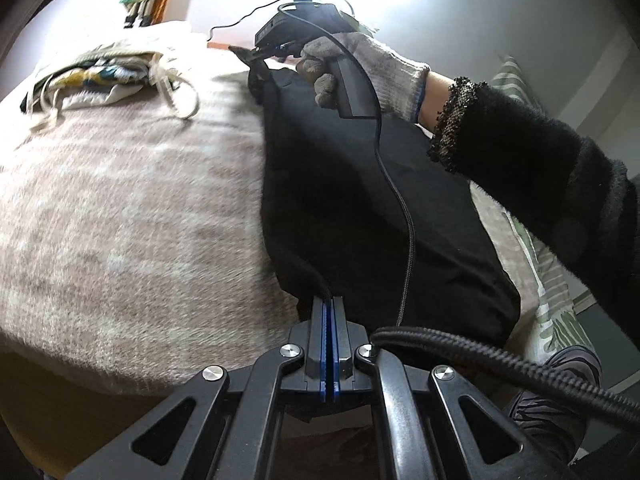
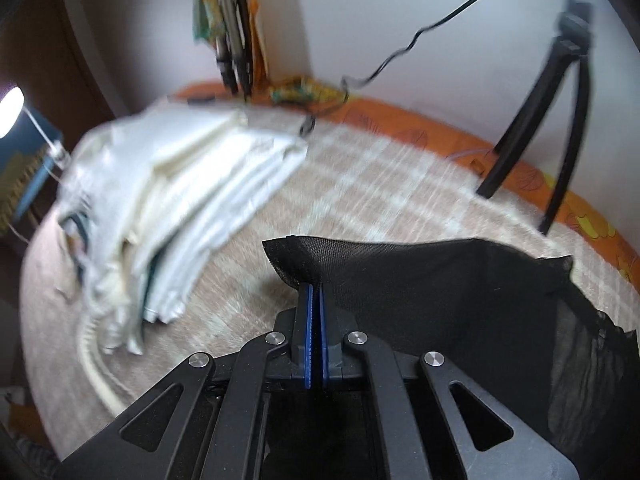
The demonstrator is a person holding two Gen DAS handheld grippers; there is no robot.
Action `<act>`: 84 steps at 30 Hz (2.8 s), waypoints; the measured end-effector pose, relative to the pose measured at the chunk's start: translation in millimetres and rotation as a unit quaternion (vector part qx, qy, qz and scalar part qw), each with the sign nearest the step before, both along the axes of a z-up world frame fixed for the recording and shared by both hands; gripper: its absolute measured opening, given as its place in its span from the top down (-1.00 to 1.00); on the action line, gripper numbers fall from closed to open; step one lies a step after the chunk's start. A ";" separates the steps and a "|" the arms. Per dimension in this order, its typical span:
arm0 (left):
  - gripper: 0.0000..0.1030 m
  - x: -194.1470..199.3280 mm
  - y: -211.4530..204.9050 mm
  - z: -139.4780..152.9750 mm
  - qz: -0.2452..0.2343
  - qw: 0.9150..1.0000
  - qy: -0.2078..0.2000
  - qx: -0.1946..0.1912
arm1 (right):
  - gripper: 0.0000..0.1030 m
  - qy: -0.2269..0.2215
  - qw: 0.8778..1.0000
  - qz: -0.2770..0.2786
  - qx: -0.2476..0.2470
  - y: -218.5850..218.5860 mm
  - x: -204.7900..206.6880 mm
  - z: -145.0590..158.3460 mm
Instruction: Fold small clothes
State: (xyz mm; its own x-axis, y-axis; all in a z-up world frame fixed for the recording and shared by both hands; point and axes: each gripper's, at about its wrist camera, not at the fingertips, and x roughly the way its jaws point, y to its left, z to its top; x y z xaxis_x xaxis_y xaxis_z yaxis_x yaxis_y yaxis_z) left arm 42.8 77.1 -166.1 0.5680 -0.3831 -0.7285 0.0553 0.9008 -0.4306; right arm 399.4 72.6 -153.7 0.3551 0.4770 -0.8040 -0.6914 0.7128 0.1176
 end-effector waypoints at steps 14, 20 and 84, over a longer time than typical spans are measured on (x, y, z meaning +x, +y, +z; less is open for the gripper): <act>1.00 11.1 -63.9 13.1 -0.089 0.996 -0.009 0.024 | 0.97 -0.019 0.993 -0.099 0.060 -135.7 22.5 41.7; 0.99 16.8 -85.9 10.4 -0.125 0.991 -0.001 0.042 | 0.94 -0.004 0.989 -0.141 0.036 -172.4 36.8 27.9; 0.00 -31.8 -337.4 -0.7 -0.337 0.898 -0.178 0.218 | -0.06 -0.018 0.968 -0.244 0.055 -519.8 -119.7 89.6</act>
